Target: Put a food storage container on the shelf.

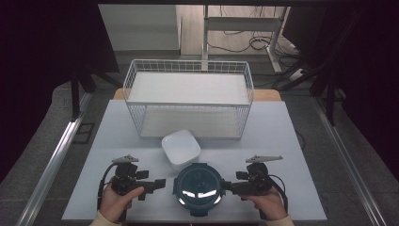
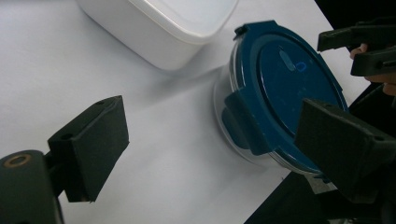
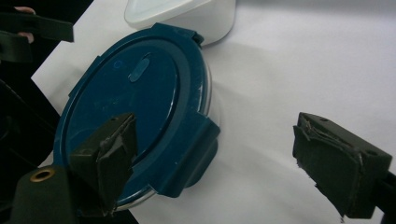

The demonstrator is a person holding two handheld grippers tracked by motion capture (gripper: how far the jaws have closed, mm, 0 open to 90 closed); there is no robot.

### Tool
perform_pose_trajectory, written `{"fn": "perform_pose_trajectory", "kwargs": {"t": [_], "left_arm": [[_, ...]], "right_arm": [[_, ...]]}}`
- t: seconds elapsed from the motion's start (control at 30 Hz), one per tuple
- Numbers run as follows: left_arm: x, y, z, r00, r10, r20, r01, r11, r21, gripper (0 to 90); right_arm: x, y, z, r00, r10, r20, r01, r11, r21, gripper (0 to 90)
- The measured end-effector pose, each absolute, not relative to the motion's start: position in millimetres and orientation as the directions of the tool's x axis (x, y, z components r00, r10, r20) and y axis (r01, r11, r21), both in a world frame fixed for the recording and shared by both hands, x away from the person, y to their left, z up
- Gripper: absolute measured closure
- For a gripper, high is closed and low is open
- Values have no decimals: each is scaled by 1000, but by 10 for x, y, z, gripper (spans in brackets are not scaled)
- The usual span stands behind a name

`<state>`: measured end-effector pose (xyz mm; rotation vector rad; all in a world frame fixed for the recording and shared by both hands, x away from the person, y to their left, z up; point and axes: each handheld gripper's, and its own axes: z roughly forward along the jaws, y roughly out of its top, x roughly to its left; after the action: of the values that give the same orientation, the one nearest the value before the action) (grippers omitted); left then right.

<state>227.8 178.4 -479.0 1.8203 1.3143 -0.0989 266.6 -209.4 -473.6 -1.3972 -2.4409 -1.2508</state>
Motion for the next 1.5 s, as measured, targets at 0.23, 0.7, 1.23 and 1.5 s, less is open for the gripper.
{"fn": "perform_pose_trajectory", "kwargs": {"t": [0.23,0.7,1.23,1.5], "left_arm": [[2317,1671,-4895,433,705,-562,831,-71,552,139],[2374,1525,-5038,394,648,-651,871,-38,490,163],[2430,1312,-5250,325,529,-784,924,-3,381,164],[2404,1258,-5268,321,528,-786,929,-13,371,253]], "right_arm": [[2666,-1990,-4826,-582,682,444,763,269,587,138],[2641,-1851,-4888,-564,664,491,789,259,557,126],[2603,-1723,-5050,-458,637,621,867,163,472,127],[2605,-1726,-5089,-404,641,653,893,123,433,145]]}}
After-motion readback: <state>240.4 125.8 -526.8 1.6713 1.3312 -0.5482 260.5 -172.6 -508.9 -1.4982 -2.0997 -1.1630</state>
